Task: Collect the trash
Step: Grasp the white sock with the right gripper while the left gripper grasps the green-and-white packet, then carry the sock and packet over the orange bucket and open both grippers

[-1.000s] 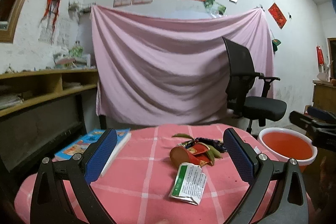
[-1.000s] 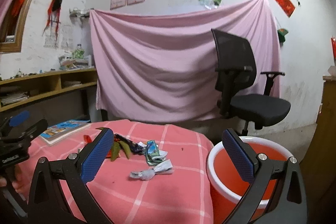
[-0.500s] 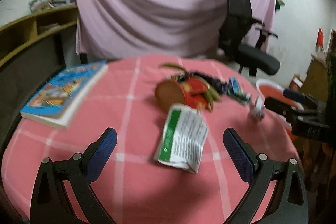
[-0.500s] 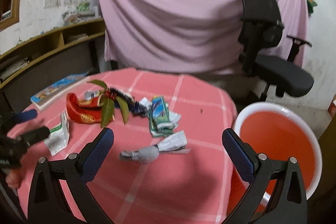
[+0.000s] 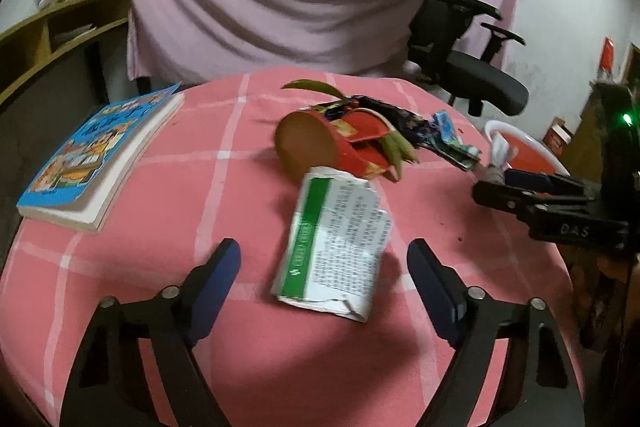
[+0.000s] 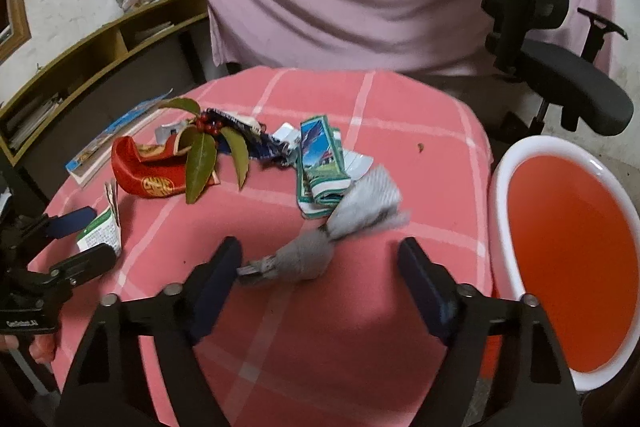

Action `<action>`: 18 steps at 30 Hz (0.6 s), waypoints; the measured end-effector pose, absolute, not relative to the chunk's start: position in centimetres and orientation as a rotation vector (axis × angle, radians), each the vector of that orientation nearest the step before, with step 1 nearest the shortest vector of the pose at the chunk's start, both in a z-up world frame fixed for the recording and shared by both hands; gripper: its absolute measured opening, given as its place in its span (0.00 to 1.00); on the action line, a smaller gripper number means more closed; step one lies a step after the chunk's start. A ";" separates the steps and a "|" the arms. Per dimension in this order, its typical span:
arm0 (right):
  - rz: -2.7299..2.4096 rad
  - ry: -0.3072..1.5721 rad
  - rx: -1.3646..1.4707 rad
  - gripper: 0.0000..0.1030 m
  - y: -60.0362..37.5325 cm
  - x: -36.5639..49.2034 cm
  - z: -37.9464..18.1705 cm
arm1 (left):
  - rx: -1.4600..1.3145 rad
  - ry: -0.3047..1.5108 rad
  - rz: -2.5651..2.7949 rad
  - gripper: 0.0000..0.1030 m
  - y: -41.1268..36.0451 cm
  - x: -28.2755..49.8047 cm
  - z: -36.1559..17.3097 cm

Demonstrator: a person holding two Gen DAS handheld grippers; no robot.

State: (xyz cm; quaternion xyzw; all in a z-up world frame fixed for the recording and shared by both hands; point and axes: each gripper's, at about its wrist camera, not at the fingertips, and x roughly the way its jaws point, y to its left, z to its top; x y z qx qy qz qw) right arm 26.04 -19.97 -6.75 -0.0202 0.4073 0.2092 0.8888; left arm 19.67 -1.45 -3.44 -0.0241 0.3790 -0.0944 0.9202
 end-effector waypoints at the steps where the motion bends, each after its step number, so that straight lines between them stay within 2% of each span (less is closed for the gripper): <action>1: 0.438 0.845 -0.043 0.71 -20.0 26.0 -6.7 | -0.036 0.778 -0.194 0.68 -1.7 19.6 -3.4; 3: 0.451 0.843 -0.040 0.64 -20.0 26.0 -6.6 | -0.003 0.776 -0.196 0.59 -2.2 19.4 -3.5; 5: 0.462 0.842 -0.033 0.61 -20.0 26.0 -6.5 | 0.023 0.773 -0.200 0.45 -2.6 19.3 -3.6; 6: 0.473 0.840 -0.023 0.60 -20.1 26.0 -6.5 | 0.032 0.772 -0.198 0.43 -2.7 19.3 -3.7; 7: 0.478 0.839 -0.014 0.55 -20.3 26.1 -6.5 | 0.041 0.769 -0.196 0.43 -2.9 19.2 -3.7; 8: 0.480 0.841 -0.005 0.45 -20.3 26.1 -6.5 | 0.044 0.767 -0.197 0.43 -2.9 19.1 -3.7; 10: 0.484 0.846 0.014 0.37 -20.5 26.2 -6.6 | 0.037 0.763 -0.199 0.43 -2.8 19.0 -3.6; 14: 0.495 0.838 0.052 0.31 -20.9 26.3 -6.6 | 0.020 0.745 -0.202 0.43 -2.7 18.9 -3.6; 18: 0.509 0.820 0.091 0.29 -21.5 25.7 -6.5 | -0.021 0.684 -0.205 0.43 -2.0 17.7 -3.0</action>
